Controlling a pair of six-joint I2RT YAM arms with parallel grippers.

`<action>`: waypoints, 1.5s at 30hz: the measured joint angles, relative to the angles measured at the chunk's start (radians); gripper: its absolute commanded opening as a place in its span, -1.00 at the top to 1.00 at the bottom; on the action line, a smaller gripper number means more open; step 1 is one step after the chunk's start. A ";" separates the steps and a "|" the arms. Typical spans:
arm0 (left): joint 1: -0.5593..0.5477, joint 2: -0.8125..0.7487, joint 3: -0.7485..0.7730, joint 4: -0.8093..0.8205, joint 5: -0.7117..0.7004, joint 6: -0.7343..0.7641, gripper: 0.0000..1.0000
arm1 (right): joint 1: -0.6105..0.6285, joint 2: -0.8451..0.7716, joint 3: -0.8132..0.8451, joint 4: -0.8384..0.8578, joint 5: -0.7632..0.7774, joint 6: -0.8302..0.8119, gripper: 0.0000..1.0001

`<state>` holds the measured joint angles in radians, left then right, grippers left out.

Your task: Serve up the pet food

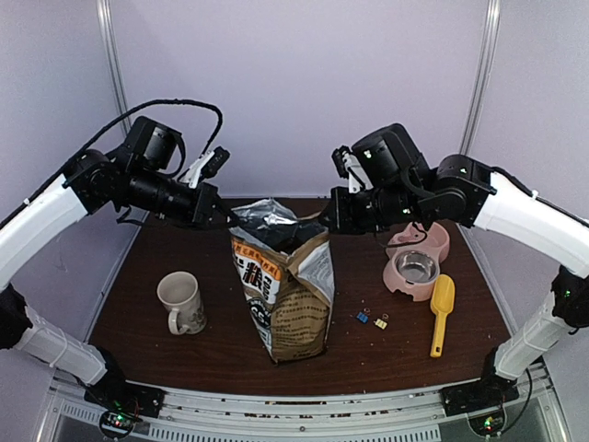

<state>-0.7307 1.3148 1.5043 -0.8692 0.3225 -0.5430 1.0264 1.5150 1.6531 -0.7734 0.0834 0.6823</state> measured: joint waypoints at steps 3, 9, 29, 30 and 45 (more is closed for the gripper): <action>0.005 0.018 0.033 -0.071 0.008 0.082 0.82 | 0.007 -0.034 -0.086 0.086 0.020 0.047 0.79; 0.030 -0.025 0.013 -0.020 0.040 0.138 -0.53 | 0.010 -0.074 -0.105 0.133 0.083 0.032 -0.34; 0.034 -0.422 -0.506 0.321 -0.151 0.008 -0.74 | -0.444 -0.871 -1.015 -0.024 0.180 0.160 -0.49; 0.034 -0.422 -0.516 0.329 -0.151 -0.003 -0.74 | -0.505 -0.896 -1.071 -0.015 0.150 0.164 -0.44; 0.034 -0.442 -0.541 0.406 -0.150 -0.061 -0.74 | -0.989 -0.645 -1.308 0.323 -0.224 0.076 0.11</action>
<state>-0.6964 0.8730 0.9634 -0.4637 0.1722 -0.6041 0.0372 0.8696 0.3447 -0.4503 -0.1410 0.7586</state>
